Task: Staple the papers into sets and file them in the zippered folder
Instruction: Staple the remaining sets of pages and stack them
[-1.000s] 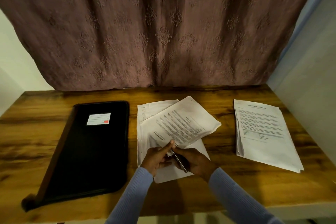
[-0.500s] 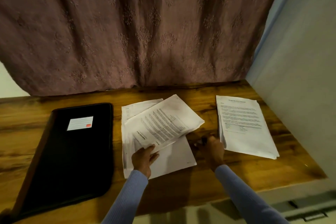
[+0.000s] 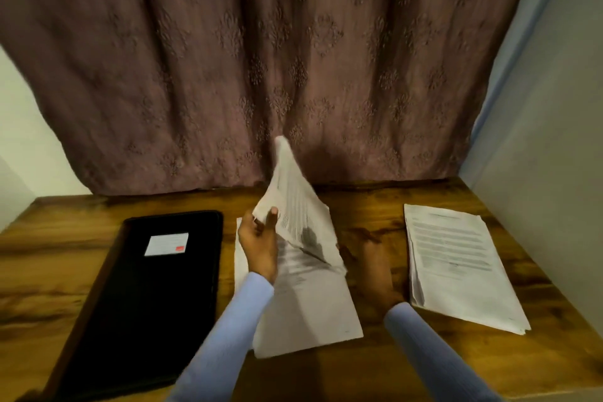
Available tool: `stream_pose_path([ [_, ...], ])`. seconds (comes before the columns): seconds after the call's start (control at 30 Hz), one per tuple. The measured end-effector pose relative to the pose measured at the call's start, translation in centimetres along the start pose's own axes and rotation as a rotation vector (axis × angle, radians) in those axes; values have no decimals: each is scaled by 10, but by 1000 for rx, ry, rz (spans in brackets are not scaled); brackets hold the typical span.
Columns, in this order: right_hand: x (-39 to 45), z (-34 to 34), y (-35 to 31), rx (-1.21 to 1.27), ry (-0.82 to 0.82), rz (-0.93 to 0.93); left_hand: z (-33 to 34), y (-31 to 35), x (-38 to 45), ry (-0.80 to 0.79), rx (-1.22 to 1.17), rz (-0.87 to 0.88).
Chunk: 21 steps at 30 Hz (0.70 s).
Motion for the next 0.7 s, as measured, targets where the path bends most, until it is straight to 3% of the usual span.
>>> stream_pose_path([
  [0.17, 57, -32, -38, 462, 91, -31, 28, 78, 38, -214, 8, 181],
  [0.33, 89, -60, -34, 811, 151, 3, 37, 114, 43, -347, 33, 236],
  [0.53, 78, -61, -45, 1057, -115, -43, 25, 99, 43, -369, -8, 189],
  [0.7, 56, -27, -21, 1170, -227, 109, 6, 52, 41, -329, -11, 95],
])
Point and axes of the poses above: each hand's wrist, its own x-axis towards the middle knuckle, its own z-axis out of the palm, y = z × x, the point moved 8 cm from there along x, towards the middle knuckle, and after that the axes turned 3 degrees about z, right-handed, at the moved point
